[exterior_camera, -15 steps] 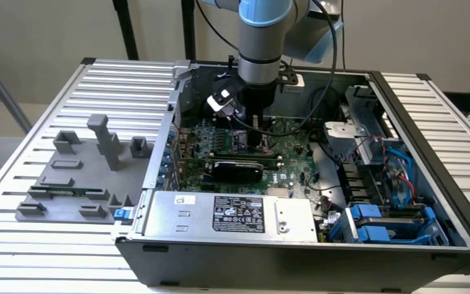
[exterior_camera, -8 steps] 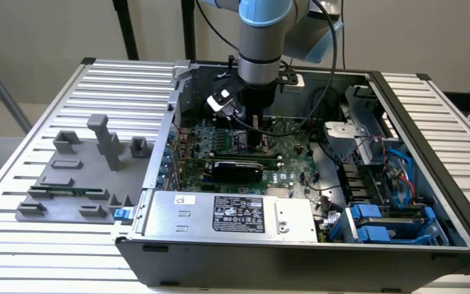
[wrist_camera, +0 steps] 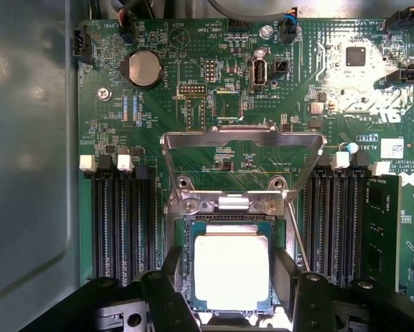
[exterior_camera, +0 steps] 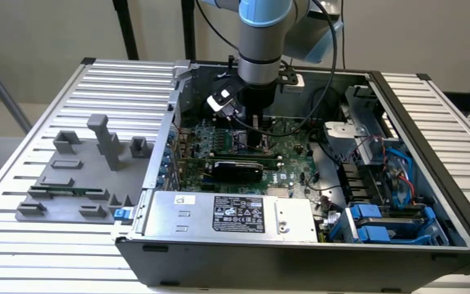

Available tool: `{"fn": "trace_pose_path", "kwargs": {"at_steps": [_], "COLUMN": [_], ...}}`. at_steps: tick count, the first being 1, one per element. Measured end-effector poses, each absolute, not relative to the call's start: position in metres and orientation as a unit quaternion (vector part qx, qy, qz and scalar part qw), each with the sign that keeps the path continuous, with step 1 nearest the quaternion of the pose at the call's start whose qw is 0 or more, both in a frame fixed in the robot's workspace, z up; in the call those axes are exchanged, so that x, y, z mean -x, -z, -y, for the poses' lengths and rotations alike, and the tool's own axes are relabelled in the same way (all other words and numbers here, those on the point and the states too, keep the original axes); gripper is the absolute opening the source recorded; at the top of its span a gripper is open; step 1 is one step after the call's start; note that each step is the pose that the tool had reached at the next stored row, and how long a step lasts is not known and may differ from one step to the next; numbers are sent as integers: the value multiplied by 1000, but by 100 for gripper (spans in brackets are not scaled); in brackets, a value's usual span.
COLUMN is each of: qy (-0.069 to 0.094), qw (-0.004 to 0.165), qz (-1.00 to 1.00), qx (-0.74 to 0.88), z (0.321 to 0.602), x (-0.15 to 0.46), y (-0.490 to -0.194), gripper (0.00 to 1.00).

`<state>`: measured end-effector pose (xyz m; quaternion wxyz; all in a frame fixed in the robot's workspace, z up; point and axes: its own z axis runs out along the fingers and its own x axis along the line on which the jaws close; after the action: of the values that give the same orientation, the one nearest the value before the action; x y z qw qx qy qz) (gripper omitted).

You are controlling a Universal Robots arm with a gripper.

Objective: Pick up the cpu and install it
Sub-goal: 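Place the cpu into insertion slot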

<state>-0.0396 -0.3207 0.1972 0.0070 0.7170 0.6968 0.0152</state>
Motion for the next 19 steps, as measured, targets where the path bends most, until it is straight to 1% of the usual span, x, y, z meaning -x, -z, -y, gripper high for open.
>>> {"fn": "trace_pose_path", "kwargs": {"at_steps": [19], "qy": [-18], "qw": [4], "qz": [-697], "qx": [-717], "z": [321], "x": [40], "y": [-200], "gripper": [62]}}
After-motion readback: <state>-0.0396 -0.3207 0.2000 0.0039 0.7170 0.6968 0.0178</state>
